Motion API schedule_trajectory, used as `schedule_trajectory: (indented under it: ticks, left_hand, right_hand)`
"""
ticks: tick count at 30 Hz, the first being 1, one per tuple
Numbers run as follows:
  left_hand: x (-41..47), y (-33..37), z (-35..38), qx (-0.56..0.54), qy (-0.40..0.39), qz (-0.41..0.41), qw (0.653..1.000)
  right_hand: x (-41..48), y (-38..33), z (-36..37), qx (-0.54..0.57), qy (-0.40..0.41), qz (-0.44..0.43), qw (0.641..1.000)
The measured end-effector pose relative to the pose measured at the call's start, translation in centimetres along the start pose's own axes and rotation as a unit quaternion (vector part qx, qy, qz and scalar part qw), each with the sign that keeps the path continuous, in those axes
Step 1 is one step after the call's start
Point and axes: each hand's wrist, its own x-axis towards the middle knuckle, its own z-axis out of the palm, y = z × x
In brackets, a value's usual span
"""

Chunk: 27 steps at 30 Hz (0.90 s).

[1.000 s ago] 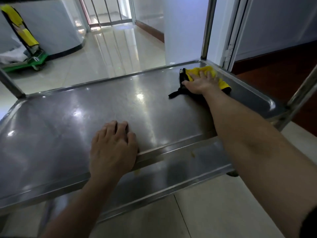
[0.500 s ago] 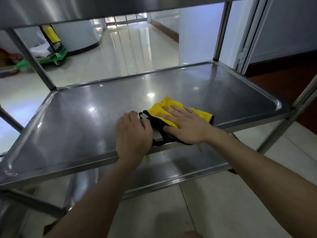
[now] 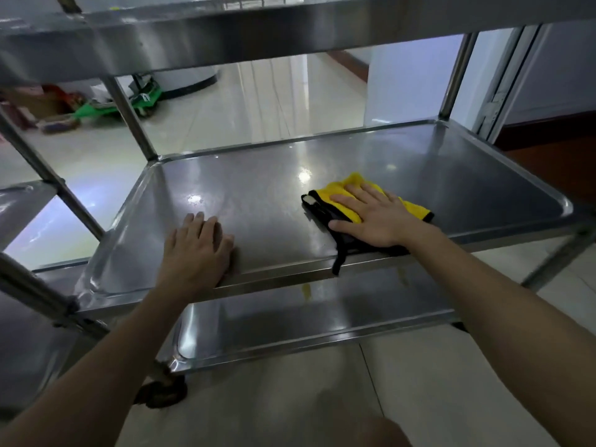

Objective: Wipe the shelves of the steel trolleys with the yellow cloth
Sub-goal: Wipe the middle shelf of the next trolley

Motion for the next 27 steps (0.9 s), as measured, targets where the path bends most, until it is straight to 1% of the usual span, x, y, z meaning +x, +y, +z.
schedule_trajectory:
  ticks: [1,2,4,6,8,12,14,16,17,20,22,25,26,27]
  left_hand:
    - [0.1,0.2,-0.1,-0.016,-0.004,0.001,1.000]
    - [0.1,0.3,-0.3,-0.055,0.001,-0.010,0.998]
    - [0.2,0.8,-0.5,-0.150,0.049,-0.042,0.987]
    - [0.0,1.2,-0.3,-0.199,0.089,-0.058,0.974]
    - [-0.2,1.4,-0.3,-0.222,0.095,-0.067,0.968]
    - [-0.2,1.1,-0.4,-0.251,0.112,-0.089,0.957]
    - [-0.3,1.0,-0.4,-0.247,0.113,-0.097,0.958]
    - [-0.3,1.2,-0.4,-0.185,0.099,-0.099,0.973]
    - [-0.2,1.4,-0.6,-0.183,0.101,-0.113,0.971]
    - [-0.1,1.8,-1.0,-0.262,0.169,-0.161,0.937]
    - [-0.3,2.2,-1.2,-0.266,0.192,-0.173,0.929]
    - [-0.7,2.6,-1.9,-0.315,0.228,-0.178,0.904]
    - [-0.9,2.4,-2.2,-0.327,0.233,-0.173,0.900]
    - [-1.1,1.7,-2.2,-0.315,0.234,-0.165,0.905]
  right_hand:
    - [1.7,-0.3,-0.2,0.000,0.003,0.016,1.000]
    - [3.6,-0.6,-0.6,-0.001,0.006,0.032,0.999]
    - [7.9,-1.4,-1.2,-0.004,0.003,0.062,0.998]
    - [12.3,-2.6,-1.5,-0.006,-0.007,0.074,0.997]
    - [16.2,-5.0,-1.6,-0.004,-0.013,0.060,0.998]
    - [20.0,-12.1,-0.7,-0.012,-0.033,-0.021,0.999]
    - [19.2,-14.6,-0.3,-0.027,-0.035,-0.063,0.997]
    - [16.5,-15.9,0.3,-0.025,-0.030,-0.105,0.994]
    - [14.3,-16.3,0.9,-0.025,-0.024,-0.126,0.991]
    - [6.1,-16.9,3.6,-0.022,-0.002,-0.183,0.983]
    - [2.2,-16.8,4.4,-0.010,-0.011,-0.188,0.982]
    - [0.7,-16.2,3.7,-0.009,-0.018,-0.158,0.987]
    - [0.5,-16.3,3.4,-0.011,-0.018,-0.153,0.988]
    - [0.5,-16.3,3.3,-0.013,-0.013,-0.152,0.988]
